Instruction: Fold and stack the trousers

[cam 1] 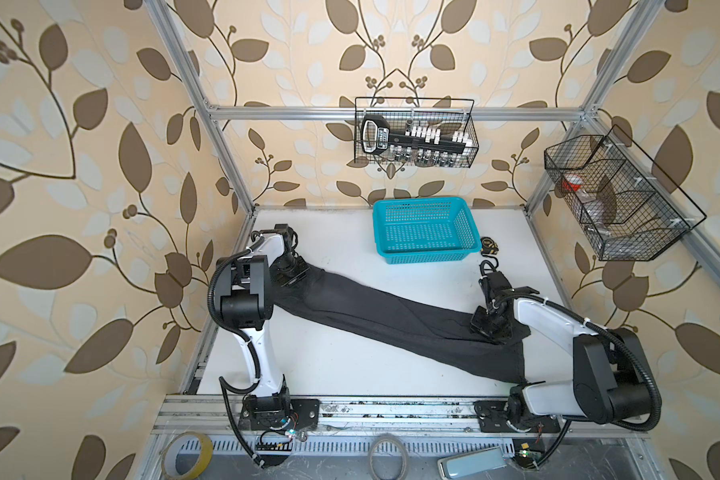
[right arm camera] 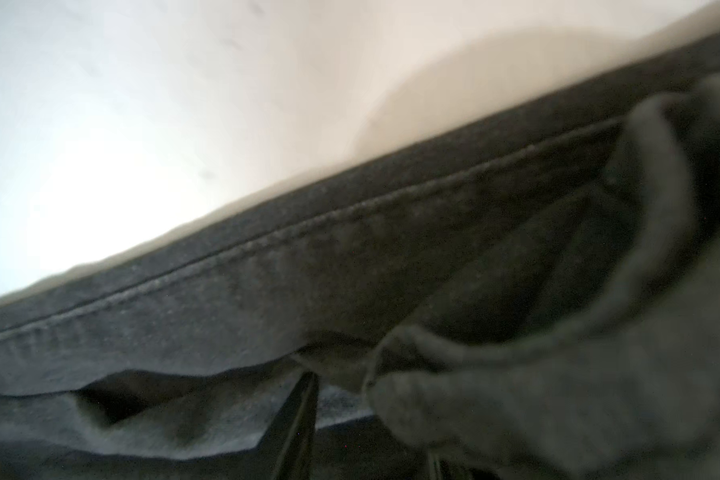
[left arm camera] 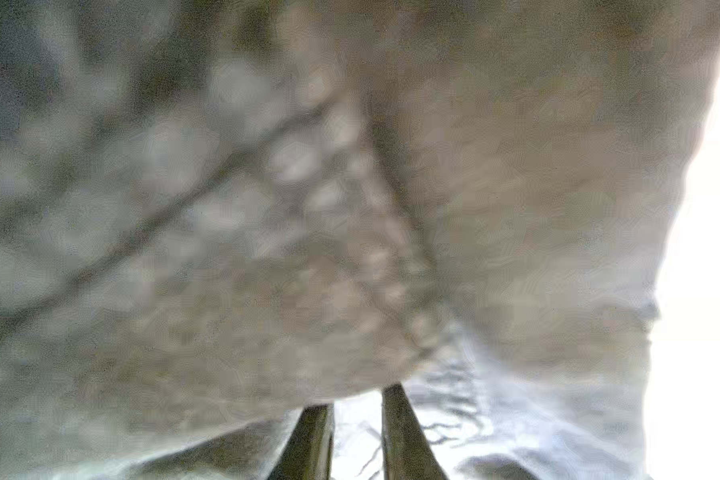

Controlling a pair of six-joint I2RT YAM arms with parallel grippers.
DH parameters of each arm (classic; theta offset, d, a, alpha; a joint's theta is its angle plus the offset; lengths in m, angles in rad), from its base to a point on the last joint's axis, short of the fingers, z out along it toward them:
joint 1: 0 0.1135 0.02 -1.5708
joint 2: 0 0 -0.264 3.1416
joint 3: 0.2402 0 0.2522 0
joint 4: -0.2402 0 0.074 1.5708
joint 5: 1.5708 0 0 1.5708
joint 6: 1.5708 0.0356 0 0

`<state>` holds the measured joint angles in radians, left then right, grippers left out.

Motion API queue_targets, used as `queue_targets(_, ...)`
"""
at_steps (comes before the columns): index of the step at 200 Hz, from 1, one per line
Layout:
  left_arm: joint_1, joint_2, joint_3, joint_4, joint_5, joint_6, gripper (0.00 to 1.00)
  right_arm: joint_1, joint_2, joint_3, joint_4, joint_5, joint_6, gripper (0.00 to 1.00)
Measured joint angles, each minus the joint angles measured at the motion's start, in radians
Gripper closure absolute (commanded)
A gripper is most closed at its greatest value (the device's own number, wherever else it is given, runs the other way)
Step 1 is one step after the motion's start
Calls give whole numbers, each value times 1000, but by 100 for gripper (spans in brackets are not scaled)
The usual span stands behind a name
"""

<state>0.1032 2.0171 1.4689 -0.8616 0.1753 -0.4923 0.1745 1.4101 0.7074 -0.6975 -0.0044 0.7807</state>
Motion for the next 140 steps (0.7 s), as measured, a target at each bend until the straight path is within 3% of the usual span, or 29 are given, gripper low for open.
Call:
queue_targets(23,0,37,92,-6,-3,13,69,23,1,4,60,-3,-12,57)
queue_targets(44,0,45,151,-14,-2,24,62,28,-21,41,73,-34,-98,56)
queue_targets(96,-51,-21,149,-53,27,39,50,42,-201,189,122,-208,-499,57)
queue_targets(140,-158,-143,13,-39,111,-7,46,142,-23,288,43,-244,-894,53)
